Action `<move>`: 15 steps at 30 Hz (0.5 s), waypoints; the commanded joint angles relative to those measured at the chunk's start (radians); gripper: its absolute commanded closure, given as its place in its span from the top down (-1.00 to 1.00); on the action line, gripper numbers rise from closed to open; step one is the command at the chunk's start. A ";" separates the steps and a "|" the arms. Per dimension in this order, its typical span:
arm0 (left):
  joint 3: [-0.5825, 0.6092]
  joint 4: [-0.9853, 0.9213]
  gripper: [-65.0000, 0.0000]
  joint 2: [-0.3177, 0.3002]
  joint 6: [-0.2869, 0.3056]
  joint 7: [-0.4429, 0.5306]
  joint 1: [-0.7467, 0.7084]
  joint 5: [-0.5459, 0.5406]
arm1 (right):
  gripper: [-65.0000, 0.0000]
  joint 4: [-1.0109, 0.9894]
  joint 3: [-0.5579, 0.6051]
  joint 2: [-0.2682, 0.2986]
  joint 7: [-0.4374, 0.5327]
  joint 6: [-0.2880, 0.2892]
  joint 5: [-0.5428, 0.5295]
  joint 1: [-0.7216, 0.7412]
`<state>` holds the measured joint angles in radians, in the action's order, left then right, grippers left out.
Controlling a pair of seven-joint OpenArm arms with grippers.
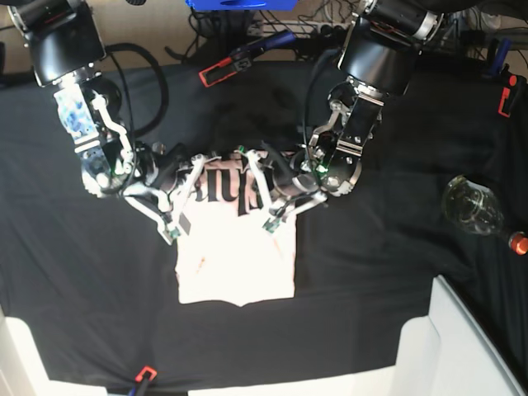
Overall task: Fold the T-shirt properly
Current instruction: 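Pinch the lettered edge with both grippers and pull it straight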
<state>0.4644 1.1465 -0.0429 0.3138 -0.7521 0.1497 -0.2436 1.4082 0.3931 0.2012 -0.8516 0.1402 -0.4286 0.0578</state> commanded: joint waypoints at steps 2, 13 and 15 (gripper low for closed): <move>-0.002 -0.009 -1.00 -0.013 0.002 0.001 0.021 -0.001 | -0.89 -0.023 -0.004 0.028 0.044 0.003 -0.005 0.000; -0.006 0.086 -1.00 -0.030 -0.002 -0.002 0.021 -0.010 | -0.89 -0.066 -0.004 0.039 0.096 0.005 -0.005 -0.009; -0.006 0.160 -1.00 -0.042 -0.003 -0.005 0.017 -0.010 | -0.89 -0.014 -0.004 0.056 0.090 0.003 -0.005 -0.011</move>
<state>0.4614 1.2854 -0.0875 0.3107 -0.7773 0.1440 -0.2455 1.3731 0.3943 0.2462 -0.7795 0.1417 -0.4316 0.0269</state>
